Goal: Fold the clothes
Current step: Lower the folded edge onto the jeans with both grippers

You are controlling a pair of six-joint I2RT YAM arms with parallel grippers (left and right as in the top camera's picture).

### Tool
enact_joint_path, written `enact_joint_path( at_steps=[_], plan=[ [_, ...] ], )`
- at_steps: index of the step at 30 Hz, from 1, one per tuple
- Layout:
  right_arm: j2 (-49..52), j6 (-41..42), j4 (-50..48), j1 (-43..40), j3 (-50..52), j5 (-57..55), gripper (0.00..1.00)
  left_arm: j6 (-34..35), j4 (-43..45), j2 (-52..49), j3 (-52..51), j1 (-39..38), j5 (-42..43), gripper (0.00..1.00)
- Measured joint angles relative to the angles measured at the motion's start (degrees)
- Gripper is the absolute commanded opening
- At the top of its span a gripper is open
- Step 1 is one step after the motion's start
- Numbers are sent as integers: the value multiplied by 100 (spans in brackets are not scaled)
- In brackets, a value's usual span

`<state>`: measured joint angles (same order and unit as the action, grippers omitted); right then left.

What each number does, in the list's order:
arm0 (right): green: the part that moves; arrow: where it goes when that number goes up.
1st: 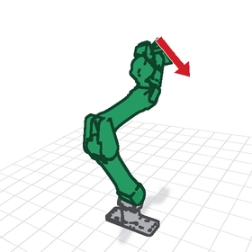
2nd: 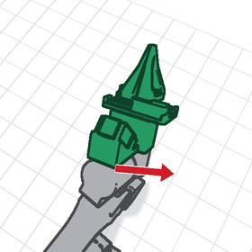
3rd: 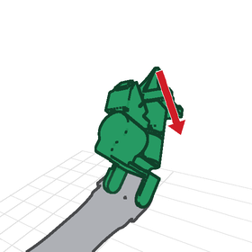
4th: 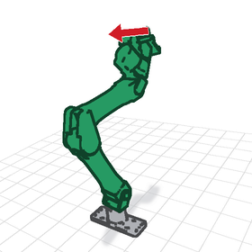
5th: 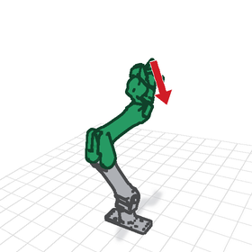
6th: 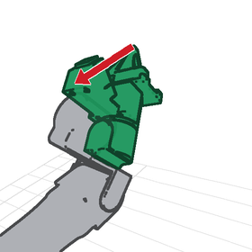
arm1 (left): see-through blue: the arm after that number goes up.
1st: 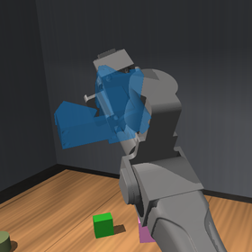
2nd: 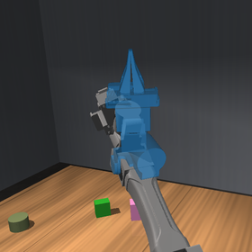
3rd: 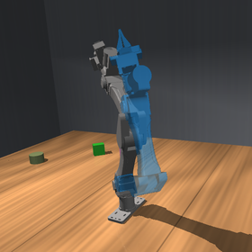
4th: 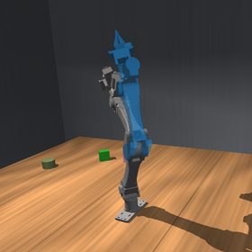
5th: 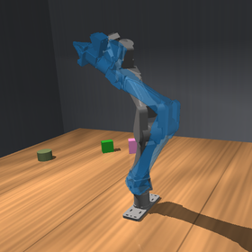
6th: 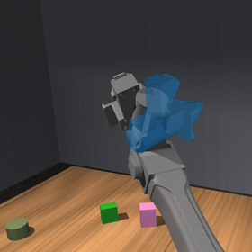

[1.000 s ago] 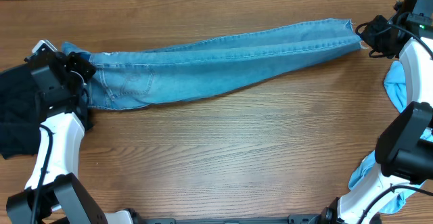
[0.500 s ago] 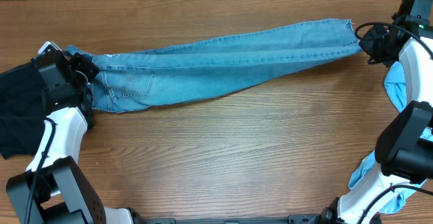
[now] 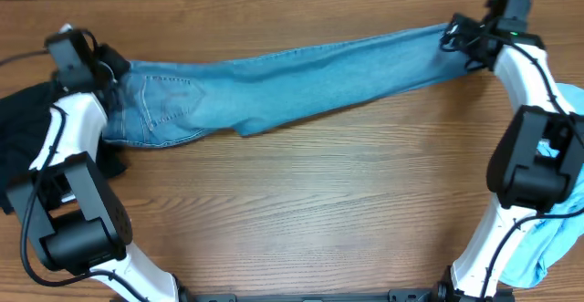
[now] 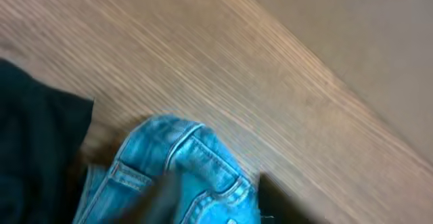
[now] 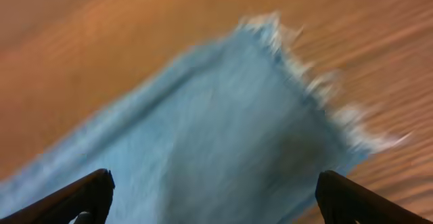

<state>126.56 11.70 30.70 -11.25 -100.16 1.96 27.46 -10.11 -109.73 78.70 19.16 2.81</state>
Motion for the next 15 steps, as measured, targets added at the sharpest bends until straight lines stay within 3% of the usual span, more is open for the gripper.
enact_joint_path(
  at_steps=[2, 6, 15],
  plan=[
    [4, -63, 254, 70, -2, -57, 100, -105, -560, 0, 452, 0, 68, 78],
    [4, -127, 780, -98, -2, -140, 100, -221, -1574, 76, 741, -13, 249, 85],
    [-70, -98, 1126, -647, -2, 581, 100, -686, -4057, 601, 789, -922, 597, 85]
  ],
)
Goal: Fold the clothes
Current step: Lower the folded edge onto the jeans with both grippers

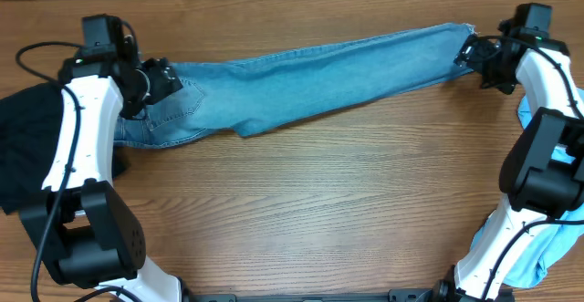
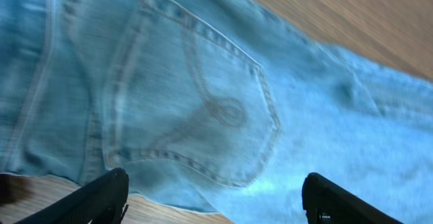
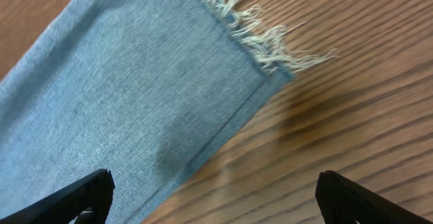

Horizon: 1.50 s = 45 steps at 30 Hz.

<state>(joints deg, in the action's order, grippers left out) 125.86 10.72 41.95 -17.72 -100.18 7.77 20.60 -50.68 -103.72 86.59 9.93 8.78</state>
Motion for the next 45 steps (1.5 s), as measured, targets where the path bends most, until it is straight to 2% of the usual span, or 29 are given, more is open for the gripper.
enact_joint_path(
  at_steps=[6, 11, 14, 16, 17, 18, 20, 22, 25, 28, 32, 36, 38, 42, 45],
  plan=[
    [118, 92, -284, -131, 0, 595, 98, -28, -254, -44, -9, -474, -22, 86],
    [560, 328, -455, -94, -63, 863, 96, -26, -361, -44, -15, -527, -46, 86],
    [597, 479, -686, -94, -66, 839, 89, -28, -358, -44, -20, -527, -66, 86],
    [625, 546, -778, -83, -66, 831, 72, -28, -365, -44, -20, -527, -83, 87],
    [656, 557, -807, -70, -66, 833, 71, -28, -363, -44, -20, -527, -87, 87],
    [688, 605, -896, -52, -66, 811, 62, -28, -365, -44, -20, -527, -90, 87],
    [765, 745, -1034, 7, -76, 774, 22, -28, -385, -44, -20, -527, -96, 87],
    [811, 866, -1054, 24, -92, 723, 4, -28, -415, -44, -20, -527, -109, 87],
    [876, 984, -918, 13, -120, 671, 4, -28, -431, -44, -22, -527, -129, 87],
    [828, 1001, -378, -72, -192, 671, 4, -28, -466, -44, -22, -527, -131, 87],
    [2, 1010, 1469, -796, -68, 212, 4, -28, -466, -44, -24, -527, -186, 90],
    [-868, 960, 2358, -1353, -85, -490, 4, -114, -551, -44, -24, -527, -219, 100],
    [-881, 931, 2343, -1349, -28, -614, 4, -129, -682, -44, -24, -527, -238, 100],
    [-874, 892, 2345, -1167, 131, -743, 4, -157, -866, -44, -31, -527, -306, 93],
    [-874, 852, 2321, -1003, 131, -802, 4, -177, -664, -44, -39, -527, -612, 100]
  ],
)
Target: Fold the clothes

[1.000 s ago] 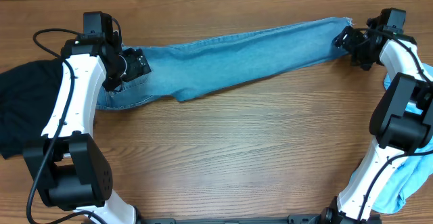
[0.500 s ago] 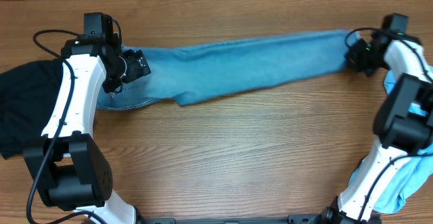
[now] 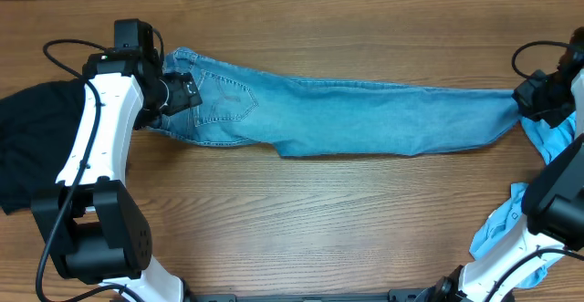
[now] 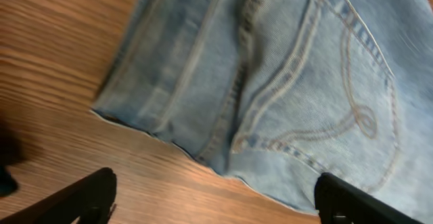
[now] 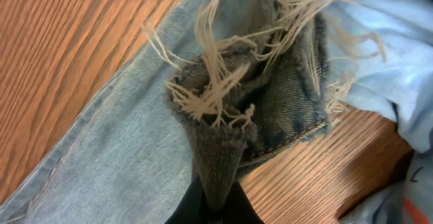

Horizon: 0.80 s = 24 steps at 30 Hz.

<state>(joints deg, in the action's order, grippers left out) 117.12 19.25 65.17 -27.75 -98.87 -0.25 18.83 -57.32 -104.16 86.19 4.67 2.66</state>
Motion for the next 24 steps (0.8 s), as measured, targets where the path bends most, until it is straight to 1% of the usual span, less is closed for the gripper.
enact_joint_path(
  at_steps=[3, 10, 12, 15, 18, 22, 23, 24],
  plan=[
    [0, -33, 0, 9, 0, -4, 4, -2, 197, -44, -2, 2, -264, 100],
    [4, -136, 17, 9, 0, -15, 4, -179, 568, -992, -4, 116, -682, 100],
    [7, -153, 42, 9, 0, -17, 4, -201, 728, -1161, -35, 210, -721, 96],
    [7, -195, 68, 9, 0, -22, 4, -302, 988, -1224, -42, 306, -603, 95],
    [7, -208, 90, 9, 0, -22, 4, -520, 1248, -1224, -44, 334, -232, 96],
    [15, -229, 92, 9, 0, -22, 4, -824, 1283, -1224, 2, 350, 256, 85],
    [15, -238, 92, 9, 0, -22, 4, -881, 1274, -1224, 22, 358, 396, 79],
    [15, -238, 94, 9, 0, -24, 4, -942, 1215, -1224, 39, 363, 511, 59]
  ],
)
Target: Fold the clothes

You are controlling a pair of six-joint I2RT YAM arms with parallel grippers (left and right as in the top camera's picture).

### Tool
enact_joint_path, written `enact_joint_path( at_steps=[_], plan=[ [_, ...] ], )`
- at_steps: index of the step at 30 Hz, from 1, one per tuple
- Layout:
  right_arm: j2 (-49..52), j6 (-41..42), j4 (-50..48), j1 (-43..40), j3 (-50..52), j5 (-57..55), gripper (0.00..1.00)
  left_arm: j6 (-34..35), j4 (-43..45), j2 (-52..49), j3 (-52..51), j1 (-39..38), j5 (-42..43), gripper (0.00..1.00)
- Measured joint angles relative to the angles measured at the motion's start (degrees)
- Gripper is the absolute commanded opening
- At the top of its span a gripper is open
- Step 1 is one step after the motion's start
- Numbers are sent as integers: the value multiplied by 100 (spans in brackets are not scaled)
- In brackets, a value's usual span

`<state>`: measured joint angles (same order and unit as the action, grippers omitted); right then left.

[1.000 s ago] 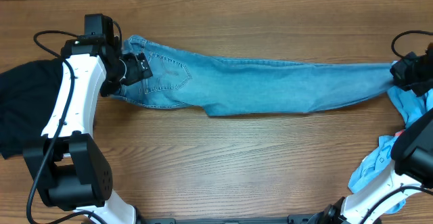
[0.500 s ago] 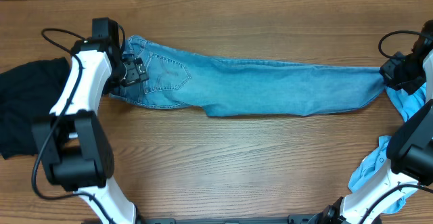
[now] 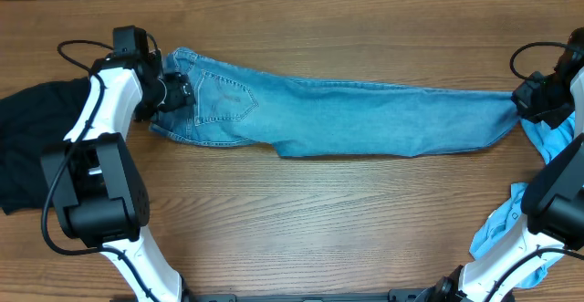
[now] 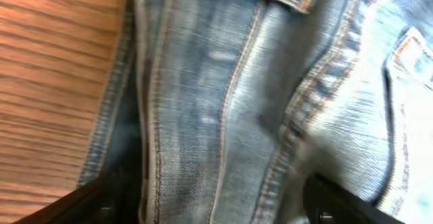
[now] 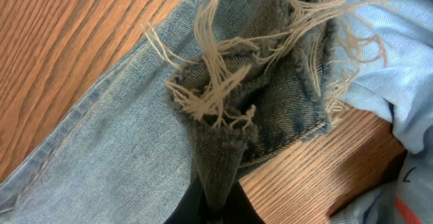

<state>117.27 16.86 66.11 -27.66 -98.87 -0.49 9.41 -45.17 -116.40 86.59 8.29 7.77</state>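
Observation:
Light blue jeans (image 3: 365, 124) lie stretched out across the wooden table, waist at the left and frayed hem at the right. My left gripper (image 3: 175, 92) is down on the waistband (image 4: 223, 102). Its fingers (image 4: 101, 200) stand wide apart and open, with denim between them. My right gripper (image 3: 529, 104) is shut on the frayed hem (image 5: 257, 88) at the table's right edge, the cloth pinched into a fold between its jaws (image 5: 213, 210).
A black garment (image 3: 27, 147) lies at the left edge of the table. A pale blue garment (image 3: 540, 206) hangs off the right side, and its cloth (image 5: 396, 48) shows just behind the hem. Bare wood (image 3: 301, 229) lies in front of the jeans.
My left gripper has come closer to the waistband, which now fills its view, and its fingers are still apart. The jeans and my right gripper have not moved.
At first the jeans lay slanted along the far side, with one gripper at each end. Then both grippers were open, the left over the back pocket and the right over the hem. Later the jeans lay further right, the right gripper shut on the hem. The left has now lowered onto the waistband.

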Motion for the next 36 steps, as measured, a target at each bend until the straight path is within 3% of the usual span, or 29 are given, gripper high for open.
enact_joint_path(
  at_steps=[1, 2, 5, 11, 14, 17, 24, 30, 36],
  plan=[
    [2, 0, 0, 0, 0, 2, 5, -52, -55, 0, 4, 2, 76, 39],
    [2, 0, 9, 0, 0, 2, 4, -79, -120, 0, 4, 0, 149, 26],
    [2, -2, 11, 0, 0, 0, 4, -136, -472, 0, 9, 0, 278, 4],
    [2, -17, 57, 0, 0, 2, 5, -190, -1965, 0, 46, 197, 291, 4],
    [4, -31, 72, 0, 0, 11, 5, -98, -2601, 0, 46, 557, -98, 4],
    [9, -37, 90, 0, 0, 9, 5, 57, -2686, -2, 46, 914, -173, 4],
    [37, -35, 144, 0, 0, -199, 4, -243, -3016, -2, 46, 1276, 837, 4],
    [212, 166, 131, -173, 7, -592, 4, -229, -3445, -2, 46, 1434, 136, 4],
    [249, 223, 92, -385, 74, -389, 4, -164, -3338, -2, 46, 1764, 81, 4]
  ],
)
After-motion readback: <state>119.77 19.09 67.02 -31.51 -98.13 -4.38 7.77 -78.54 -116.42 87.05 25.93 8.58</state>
